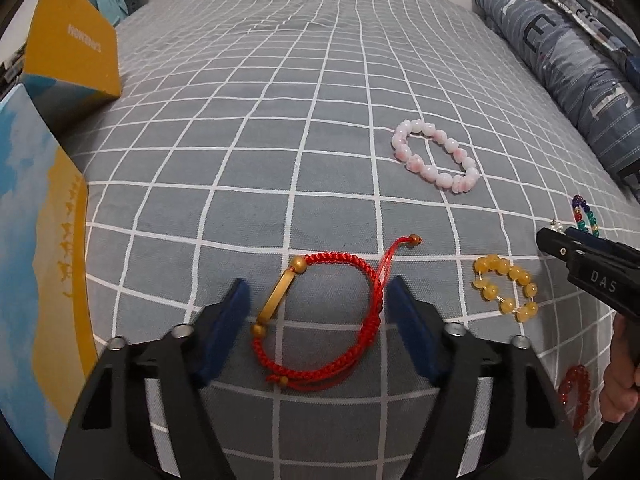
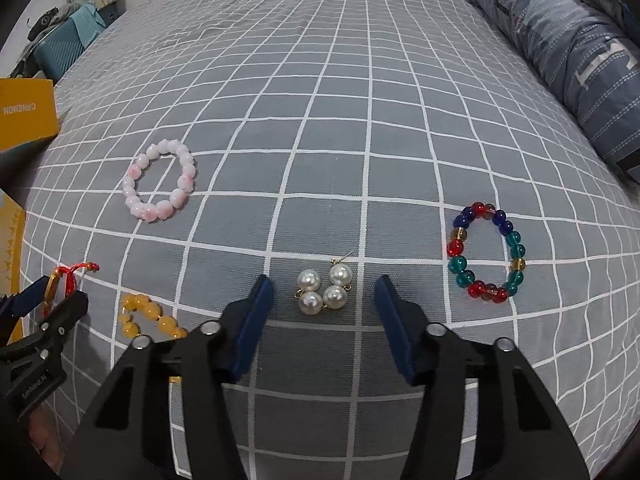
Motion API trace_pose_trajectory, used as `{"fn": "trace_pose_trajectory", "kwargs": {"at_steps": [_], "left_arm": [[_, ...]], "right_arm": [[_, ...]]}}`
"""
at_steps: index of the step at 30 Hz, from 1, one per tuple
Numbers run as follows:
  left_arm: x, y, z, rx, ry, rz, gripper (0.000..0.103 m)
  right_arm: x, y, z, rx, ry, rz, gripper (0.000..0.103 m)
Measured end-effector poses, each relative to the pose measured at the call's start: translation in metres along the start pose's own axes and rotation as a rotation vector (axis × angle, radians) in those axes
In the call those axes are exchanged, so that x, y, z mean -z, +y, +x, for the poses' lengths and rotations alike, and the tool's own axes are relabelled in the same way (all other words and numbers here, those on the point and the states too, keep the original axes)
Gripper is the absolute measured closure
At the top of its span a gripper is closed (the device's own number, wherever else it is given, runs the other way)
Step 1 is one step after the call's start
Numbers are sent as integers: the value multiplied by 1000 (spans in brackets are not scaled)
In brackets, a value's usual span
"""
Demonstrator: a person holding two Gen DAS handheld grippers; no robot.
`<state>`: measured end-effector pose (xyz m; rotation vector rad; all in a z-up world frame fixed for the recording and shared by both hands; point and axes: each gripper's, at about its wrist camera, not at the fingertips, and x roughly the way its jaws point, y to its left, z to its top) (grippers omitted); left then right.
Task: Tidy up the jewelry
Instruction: 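Grasp the red cord bracelet with the left tool while the right tool grasps the pearl earrings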
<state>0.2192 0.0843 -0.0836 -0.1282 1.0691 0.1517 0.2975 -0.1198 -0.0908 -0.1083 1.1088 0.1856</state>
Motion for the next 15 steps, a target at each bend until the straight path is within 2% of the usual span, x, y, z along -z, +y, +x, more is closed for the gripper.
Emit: {"fn": "trace_pose_trajectory", "kwargs": {"at_steps": [2,3,4,5,6,7,15], "left_arm": [[1,0,-2,1,4,7,49],[2,-1,-2,-4,10,12,57],[3,-1,-3,-9,16,19,64],[3,-1,-4,-11,19,18,84],[3,1,-6,-1,23,8,95],[3,3,-8,24,30,-7,95],[6,-1,-22,73,0,17,95]], "right_arm": [[1,0,0,0,0,5,66],[1,-1,0,4,0,7,69],[2,-1,0,7,1,8,78],[2,-1,0,9,1,11,82],[2,-2,0,13,-2,15,85],[3,-3,-1,15,-2,20,92],[4,-5,-6,26,-20,35,92]]}}
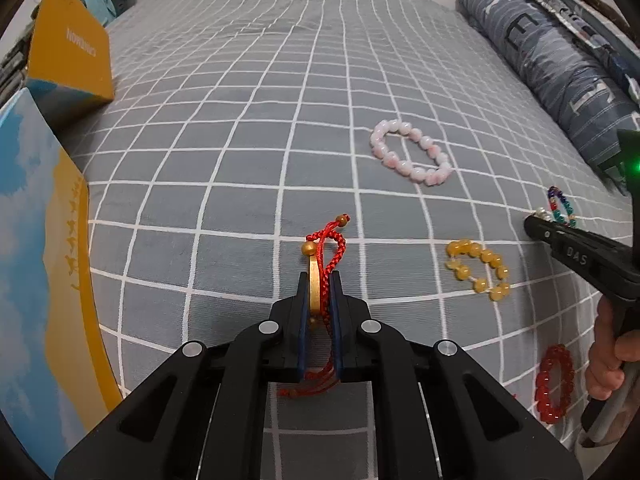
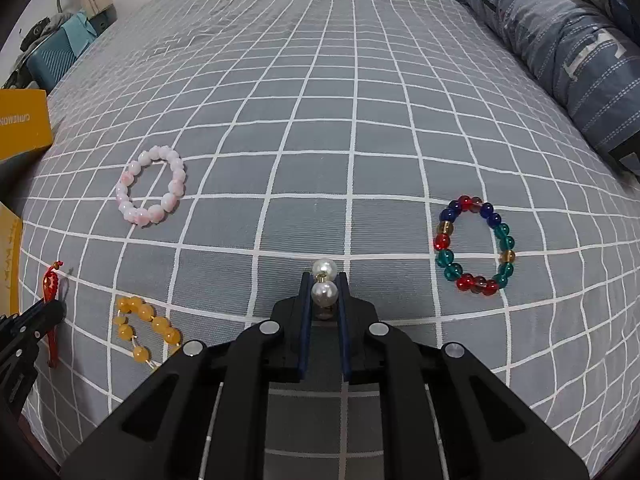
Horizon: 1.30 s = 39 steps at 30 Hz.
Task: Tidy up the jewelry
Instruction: 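Grasp the red cord bracelet with the left tool while the right tool grasps the pearl earrings, then carry the red cord bracelet and pearl earrings with both tools over the white box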
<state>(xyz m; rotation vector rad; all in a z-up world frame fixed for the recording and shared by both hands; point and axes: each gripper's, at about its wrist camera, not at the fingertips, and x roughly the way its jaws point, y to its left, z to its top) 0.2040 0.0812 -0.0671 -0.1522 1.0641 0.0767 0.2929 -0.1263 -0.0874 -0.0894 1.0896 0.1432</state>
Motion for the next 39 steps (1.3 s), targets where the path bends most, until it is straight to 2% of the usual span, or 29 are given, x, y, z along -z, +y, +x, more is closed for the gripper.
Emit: {"fn": "trace_pose_trajectory", "kwargs": {"at_steps": [9,15,25,34,39], "left_arm": [[-1,5,-8,11,-22,-12,95],[-2,7,-17,25,-47,-7,95],[-1,7,-41,37,-118,8,95],[5,5,-75,-36,-289,12,95],[9,9,-89,-79,-345,5,95]], "right_arm": [[2,-1,-11,27,-35,3,92],[5,3,-26,54,-92,-6,92],[10,12,-54,38,-173,-13,92],[23,24,-86,21,-271,-20,92],[37,32,-105,12,-324,-23,92]]}}
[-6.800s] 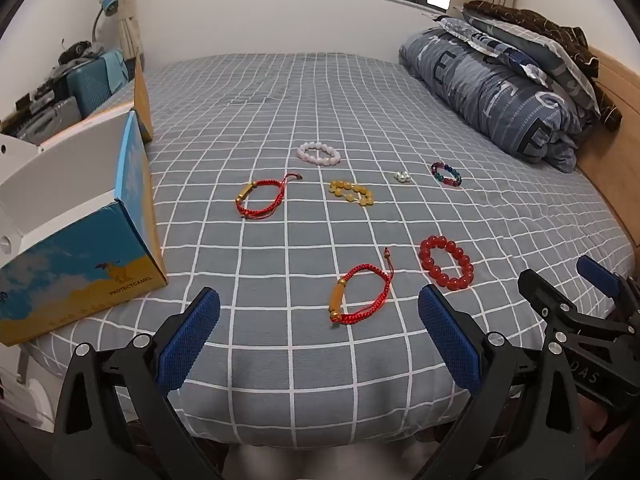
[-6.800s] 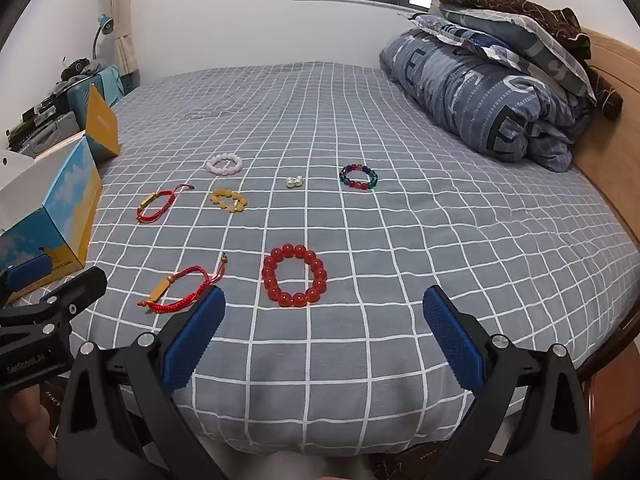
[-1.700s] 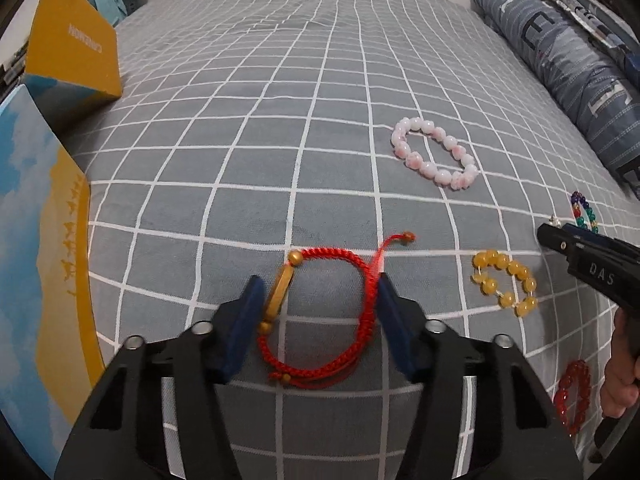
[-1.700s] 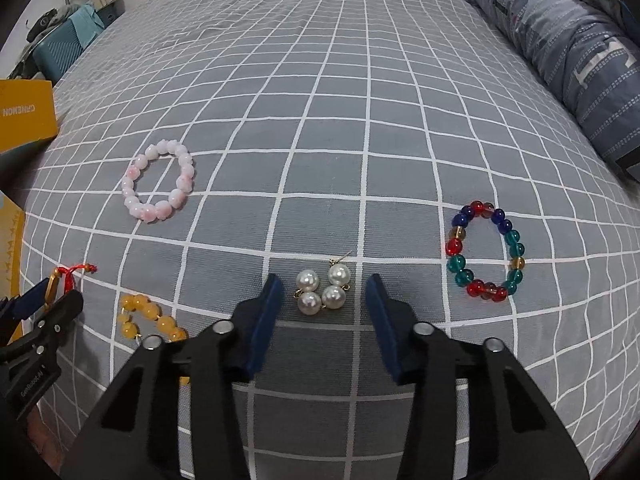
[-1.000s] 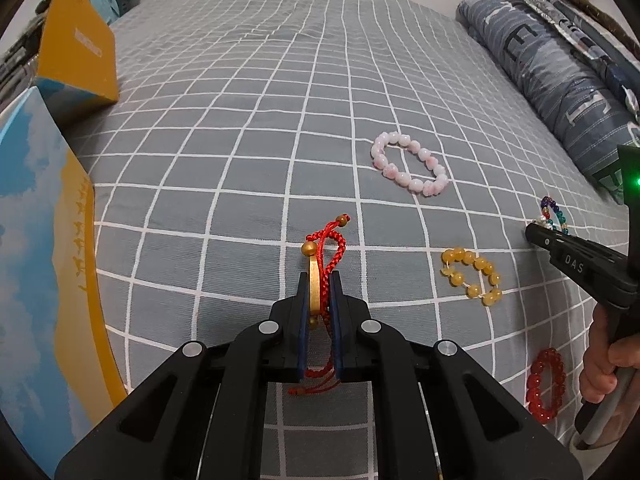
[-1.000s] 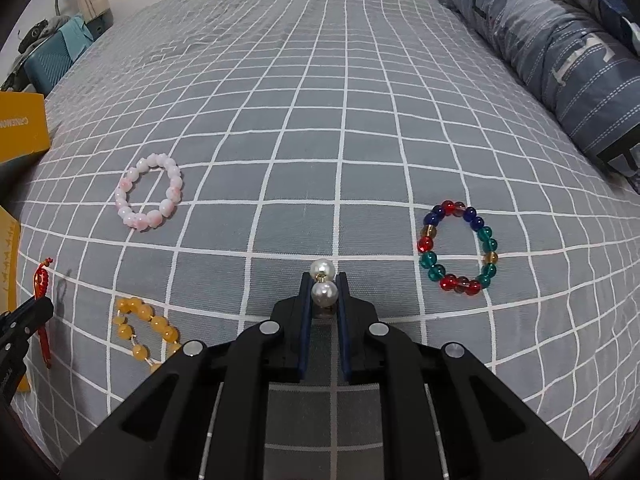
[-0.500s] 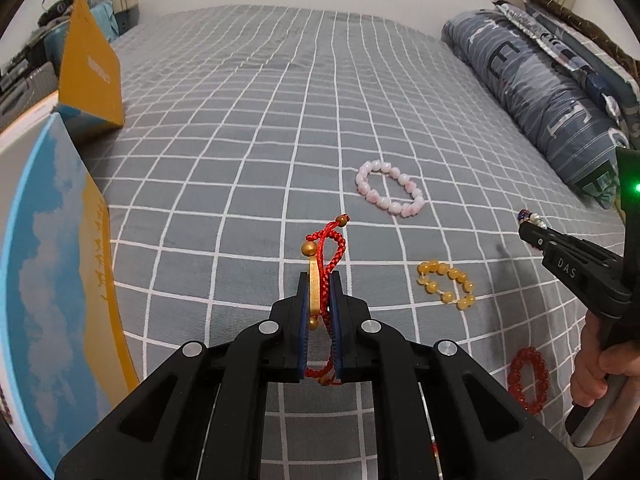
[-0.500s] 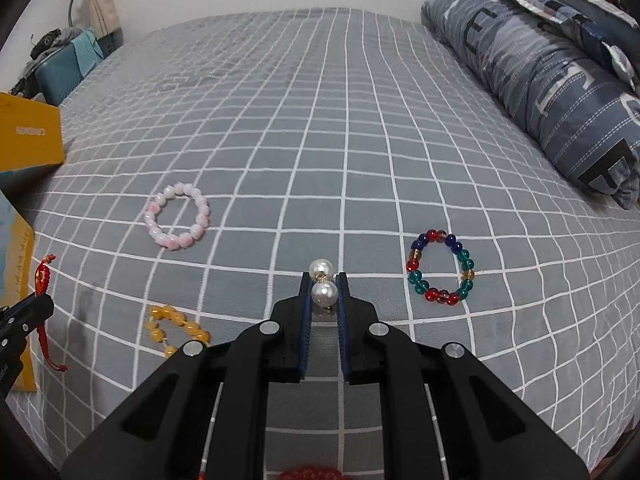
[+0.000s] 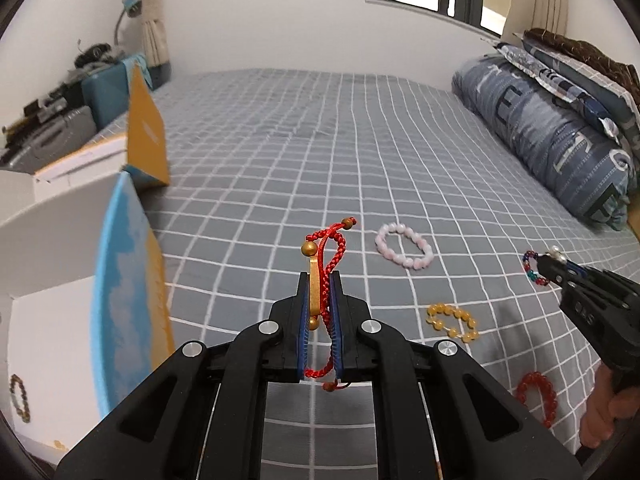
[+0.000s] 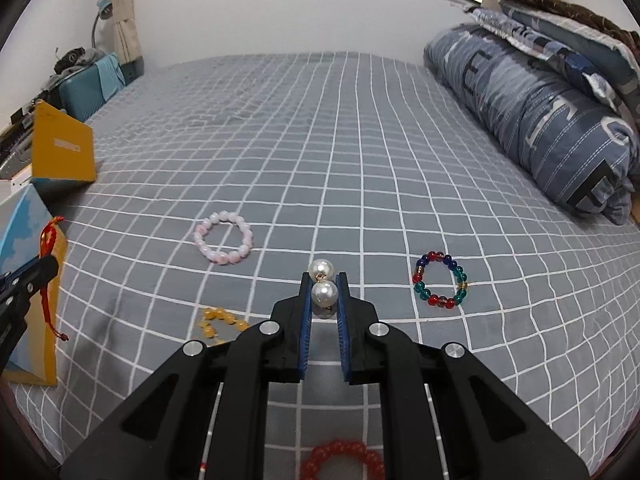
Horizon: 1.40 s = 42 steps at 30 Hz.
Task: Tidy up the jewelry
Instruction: 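Carry the red cord bracelet and pearl earrings with both tools over the white box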
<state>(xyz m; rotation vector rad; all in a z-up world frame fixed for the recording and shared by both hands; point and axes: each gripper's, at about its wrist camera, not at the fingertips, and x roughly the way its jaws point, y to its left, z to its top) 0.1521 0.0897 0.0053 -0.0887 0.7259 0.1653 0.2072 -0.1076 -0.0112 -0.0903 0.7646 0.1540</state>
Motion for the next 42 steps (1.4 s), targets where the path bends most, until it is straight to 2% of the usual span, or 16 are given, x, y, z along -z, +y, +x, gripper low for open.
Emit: {"fn": "trace_pose_trajectory", "kwargs": {"at_steps": [7,13,21,26,30,35,42], "left_arm": [[7,3,-15,1,-18,2,95],[18,3,-25,7,-9,3,95],[19,10,-31,14,0,-10,95],[5,24,-45,24,-1,-49,95],[-7,43,-60,26,5,-88,95],[-15,77,-84,-18,2,-111,95],[-15,148,-118,-113,3,-158,95]], "right_arm": [[14,7,-27,-22,-40,23,92],[24,12,-34,-18,-34,18,92],[24,20,-34,-5,-32,2,92],[10,30,-42,-5,-55,-23,92],[-3,51,-56,-32,-79,-35,92],[-16,93,-72,-88,-86,-66,92],[-25,191,-98,-217,-94,-158,92]]}}
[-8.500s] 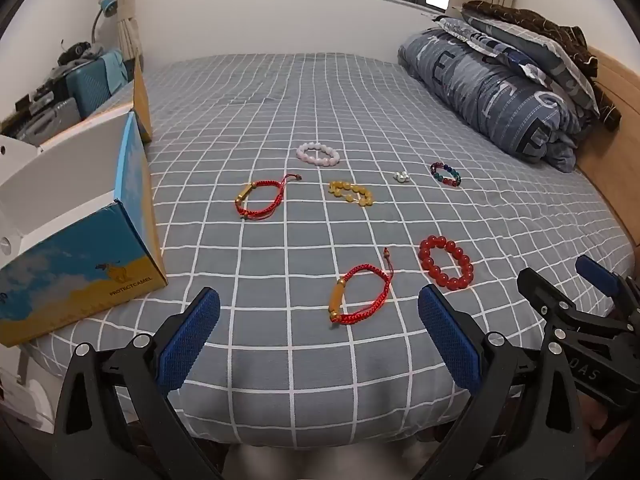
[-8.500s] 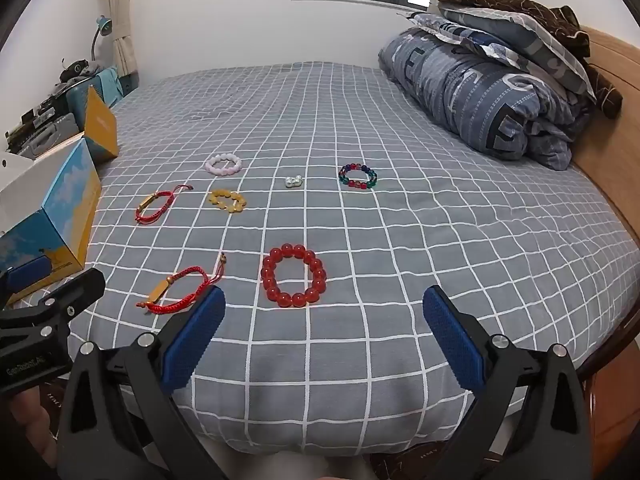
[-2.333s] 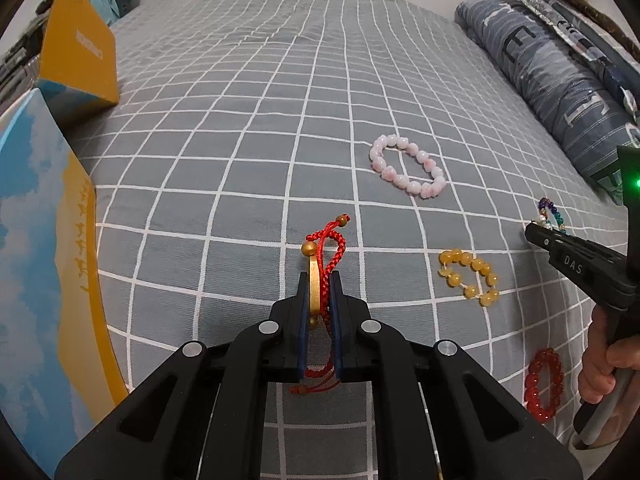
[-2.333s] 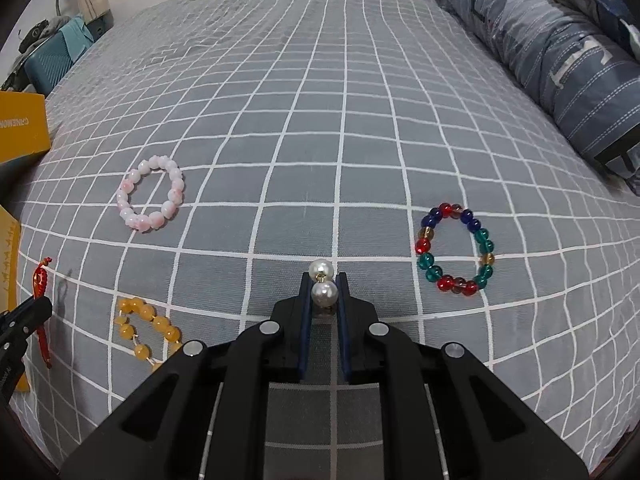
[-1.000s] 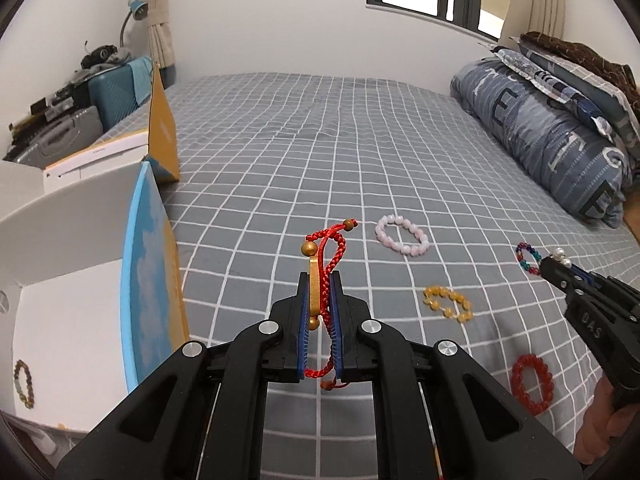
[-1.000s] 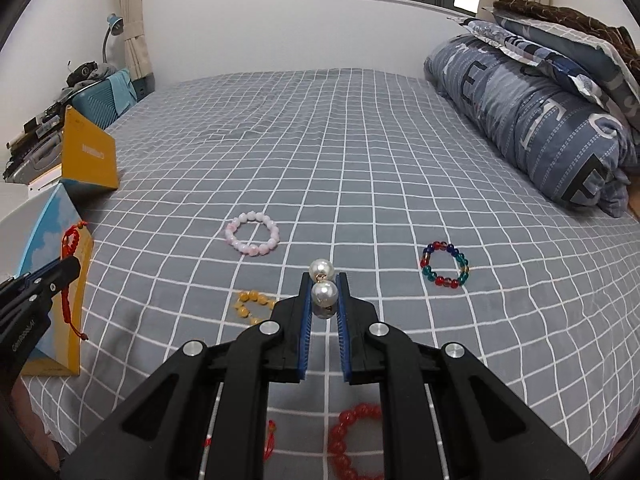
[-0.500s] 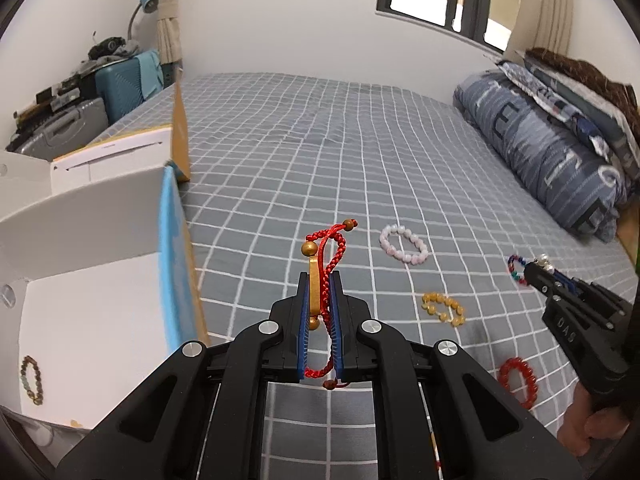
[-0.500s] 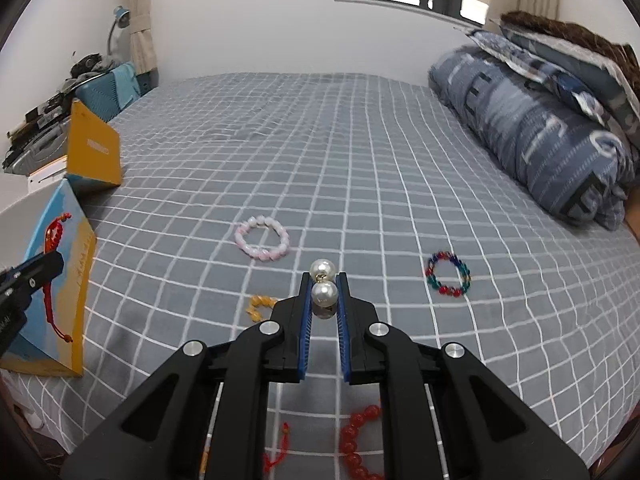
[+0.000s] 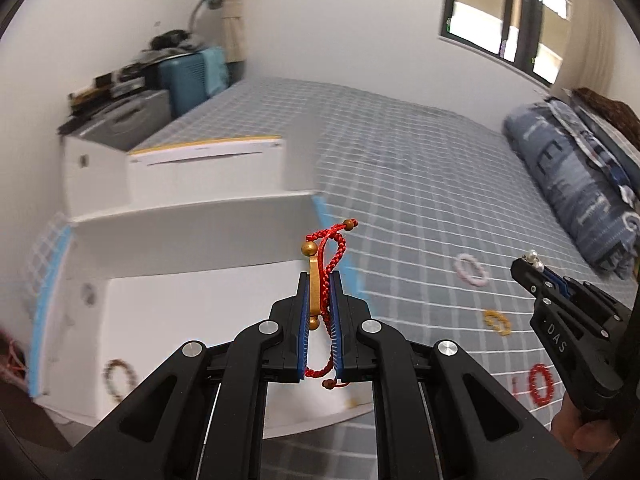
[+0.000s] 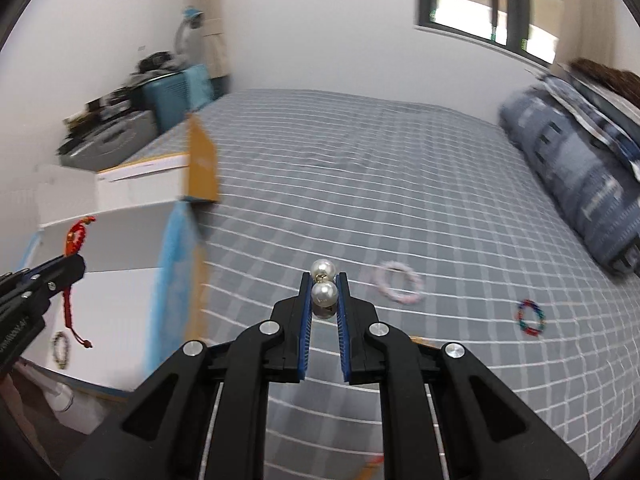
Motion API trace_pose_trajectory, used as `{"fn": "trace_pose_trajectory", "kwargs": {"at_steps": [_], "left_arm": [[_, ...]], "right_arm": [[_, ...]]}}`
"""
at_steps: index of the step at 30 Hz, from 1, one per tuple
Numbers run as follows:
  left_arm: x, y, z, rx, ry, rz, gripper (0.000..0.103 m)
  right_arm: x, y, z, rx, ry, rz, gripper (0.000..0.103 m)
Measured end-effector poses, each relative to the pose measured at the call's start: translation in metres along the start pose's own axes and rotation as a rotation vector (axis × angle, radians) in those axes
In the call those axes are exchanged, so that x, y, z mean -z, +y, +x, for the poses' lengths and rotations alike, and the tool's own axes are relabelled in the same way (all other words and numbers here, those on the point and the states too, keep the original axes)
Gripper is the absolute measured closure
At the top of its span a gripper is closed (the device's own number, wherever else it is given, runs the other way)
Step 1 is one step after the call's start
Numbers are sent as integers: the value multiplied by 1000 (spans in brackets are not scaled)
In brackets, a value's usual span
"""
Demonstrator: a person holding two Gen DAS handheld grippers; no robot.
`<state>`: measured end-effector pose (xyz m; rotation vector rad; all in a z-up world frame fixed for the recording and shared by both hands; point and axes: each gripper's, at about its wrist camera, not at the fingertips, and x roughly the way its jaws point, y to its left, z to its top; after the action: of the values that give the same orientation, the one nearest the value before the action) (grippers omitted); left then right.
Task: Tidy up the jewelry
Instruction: 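Carry the red cord bracelet and pearl earrings with both tools over the white box, then open the left tool to drop the bracelet while the right tool drops the earrings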
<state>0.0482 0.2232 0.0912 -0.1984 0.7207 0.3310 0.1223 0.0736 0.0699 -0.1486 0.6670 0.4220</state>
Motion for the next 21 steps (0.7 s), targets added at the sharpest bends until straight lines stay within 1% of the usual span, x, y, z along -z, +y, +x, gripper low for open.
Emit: {"fn": "trace_pose_trajectory", "kwargs": {"at_steps": [4,5,7,9,11,13,15,17,20,21], "left_arm": [[-2,48,-7,-66,16,-34,94],[-2,65,-6,-89,31,-48,95],[-1,83,-4,-115,52,-65,94],[1,104,4,-145,97,-87,94],[5,120,11,-155,137,-108,94],[11,136,20,-162,186,-132,94],[14,146,28,-167,220,-146,94],[19,154,38,-172,260,-152,94],[23,166,58,-170,339,-166,94],[25,169,64,-172,363,-173,94]], "right_arm": [[-7,57,11,-79,31,-51,92],[-8,68,15,-96,43,-61,92],[-10,97,25,-126,75,-85,92],[-11,124,37,-149,109,-122,92],[-11,144,47,-161,144,-147,92],[-10,163,60,-180,192,-165,92],[-7,182,76,-183,255,-186,92],[-3,191,89,-184,303,-195,92],[5,205,112,-164,417,-209,92],[7,206,117,-159,440,-209,92]]}}
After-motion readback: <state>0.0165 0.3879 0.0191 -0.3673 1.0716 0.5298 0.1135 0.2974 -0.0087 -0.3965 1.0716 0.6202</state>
